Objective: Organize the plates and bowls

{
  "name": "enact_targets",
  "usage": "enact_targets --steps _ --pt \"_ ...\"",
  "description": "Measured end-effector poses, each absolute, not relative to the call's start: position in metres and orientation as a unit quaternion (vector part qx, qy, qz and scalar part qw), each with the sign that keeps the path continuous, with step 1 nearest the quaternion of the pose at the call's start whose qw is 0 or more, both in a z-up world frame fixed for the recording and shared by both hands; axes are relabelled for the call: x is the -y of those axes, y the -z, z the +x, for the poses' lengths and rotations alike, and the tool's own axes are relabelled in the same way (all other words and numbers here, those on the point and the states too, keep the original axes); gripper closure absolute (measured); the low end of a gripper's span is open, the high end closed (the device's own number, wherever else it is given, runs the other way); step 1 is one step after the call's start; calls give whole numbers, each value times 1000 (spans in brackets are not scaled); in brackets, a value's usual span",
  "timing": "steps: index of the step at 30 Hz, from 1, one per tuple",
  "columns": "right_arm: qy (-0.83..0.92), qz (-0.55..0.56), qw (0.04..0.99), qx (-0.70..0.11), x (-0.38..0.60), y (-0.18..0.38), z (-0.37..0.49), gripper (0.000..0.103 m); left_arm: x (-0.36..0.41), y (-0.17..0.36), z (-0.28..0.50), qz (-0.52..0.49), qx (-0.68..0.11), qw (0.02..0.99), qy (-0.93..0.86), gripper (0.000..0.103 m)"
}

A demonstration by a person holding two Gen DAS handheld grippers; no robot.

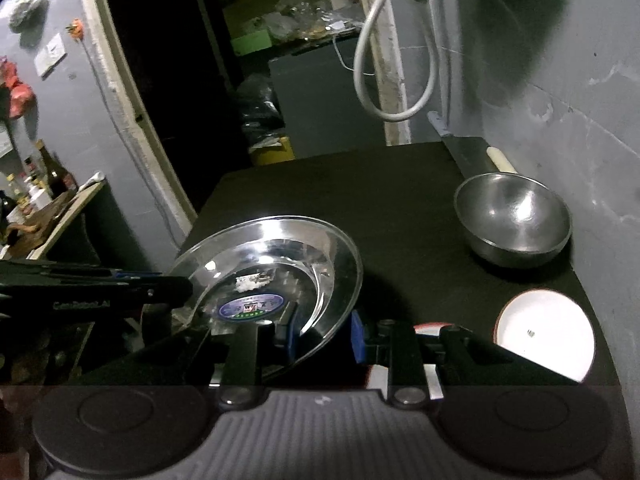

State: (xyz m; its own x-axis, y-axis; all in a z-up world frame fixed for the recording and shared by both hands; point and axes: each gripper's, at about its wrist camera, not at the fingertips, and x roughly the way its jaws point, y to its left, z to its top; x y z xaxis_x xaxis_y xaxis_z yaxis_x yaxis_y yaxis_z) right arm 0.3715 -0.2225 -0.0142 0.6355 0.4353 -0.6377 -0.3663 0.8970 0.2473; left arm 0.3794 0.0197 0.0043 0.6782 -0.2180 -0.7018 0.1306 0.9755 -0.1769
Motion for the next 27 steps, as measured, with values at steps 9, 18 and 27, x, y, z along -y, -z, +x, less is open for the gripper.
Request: enact_targets --steps 9,18,27 --pt "-255 43 896 -361 215 6 325 73 -31 -13 330 -54 -393 914 82 78" --pt "-283 39 882 -375 211 8 288 73 -37 -10 291 -40 -408 909 72 77" --pt "-291 43 871 -394 210 14 263 73 -36 -3 267 -27 -425 902 71 76"
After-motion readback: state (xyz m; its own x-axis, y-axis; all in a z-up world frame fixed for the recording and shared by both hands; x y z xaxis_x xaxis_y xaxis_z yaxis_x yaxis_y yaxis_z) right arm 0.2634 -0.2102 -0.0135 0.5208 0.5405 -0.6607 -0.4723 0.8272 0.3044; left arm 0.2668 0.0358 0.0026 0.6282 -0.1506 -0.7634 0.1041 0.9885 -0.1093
